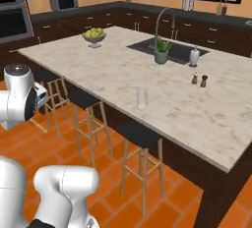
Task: Take a straw from the drawer in front and place it inside the glass cup on the dining counter.
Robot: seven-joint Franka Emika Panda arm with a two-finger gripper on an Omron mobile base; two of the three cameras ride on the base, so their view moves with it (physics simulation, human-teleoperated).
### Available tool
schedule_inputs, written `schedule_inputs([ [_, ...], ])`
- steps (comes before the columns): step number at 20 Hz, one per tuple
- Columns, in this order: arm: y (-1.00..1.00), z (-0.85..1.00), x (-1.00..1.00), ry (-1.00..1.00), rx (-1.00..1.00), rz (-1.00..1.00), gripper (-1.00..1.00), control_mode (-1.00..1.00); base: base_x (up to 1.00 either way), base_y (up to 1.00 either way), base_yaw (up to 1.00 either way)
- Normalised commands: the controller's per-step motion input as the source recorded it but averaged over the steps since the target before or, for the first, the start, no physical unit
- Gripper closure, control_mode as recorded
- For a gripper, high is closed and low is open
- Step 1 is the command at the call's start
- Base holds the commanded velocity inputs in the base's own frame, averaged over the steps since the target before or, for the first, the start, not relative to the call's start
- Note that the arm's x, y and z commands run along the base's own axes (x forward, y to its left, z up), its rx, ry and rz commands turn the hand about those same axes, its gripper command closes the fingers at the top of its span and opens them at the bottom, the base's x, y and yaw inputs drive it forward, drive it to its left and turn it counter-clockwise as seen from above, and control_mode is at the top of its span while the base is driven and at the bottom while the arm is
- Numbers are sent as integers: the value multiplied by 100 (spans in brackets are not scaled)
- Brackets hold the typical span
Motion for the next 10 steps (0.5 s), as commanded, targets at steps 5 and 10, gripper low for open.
schedule_inputs([
  [5, 0, 0, 0, 0, 0, 0, 100, 100, 42, 52, -75],
  [10, 0, 0, 0, 0, 0, 0, 100, 100, 45, 57, -71],
])
